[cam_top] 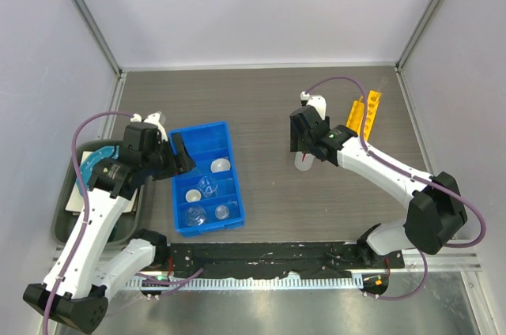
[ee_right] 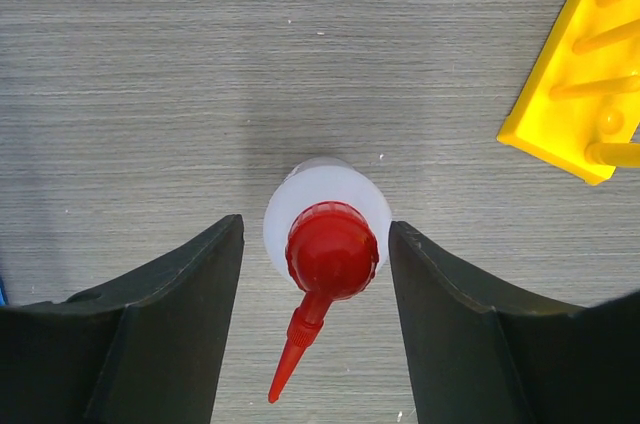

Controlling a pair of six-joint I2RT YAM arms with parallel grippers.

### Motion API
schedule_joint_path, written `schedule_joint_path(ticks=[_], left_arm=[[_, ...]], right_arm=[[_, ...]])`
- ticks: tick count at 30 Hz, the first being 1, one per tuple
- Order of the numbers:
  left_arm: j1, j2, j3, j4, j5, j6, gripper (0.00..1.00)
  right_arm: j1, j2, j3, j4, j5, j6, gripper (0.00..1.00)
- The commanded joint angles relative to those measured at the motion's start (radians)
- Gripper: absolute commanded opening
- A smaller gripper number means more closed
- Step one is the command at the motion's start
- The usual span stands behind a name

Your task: Organize the chemistry lab equipment

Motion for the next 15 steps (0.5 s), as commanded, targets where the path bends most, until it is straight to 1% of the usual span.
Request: schedule_joint_path(ticks=[1,4,15], left_arm=[[-0.003,-0.017,0.002,0.024,0.017,0.022,0.68],[-0.004,-0.017,0.002,0.023,0.015,0.024,0.67],[-0.003,-0.017,-0.009,0.032,0.020,0.024,0.67]], right_arm=[[-0.003,-0.006,0.022,0.018,0.018,0.014,0.61],[-0.005,-0.009,0.019,0.014,0.014,0.019,0.59],[-0.005,-0.021,-0.019,0.008,0.022,0.024,0.59]])
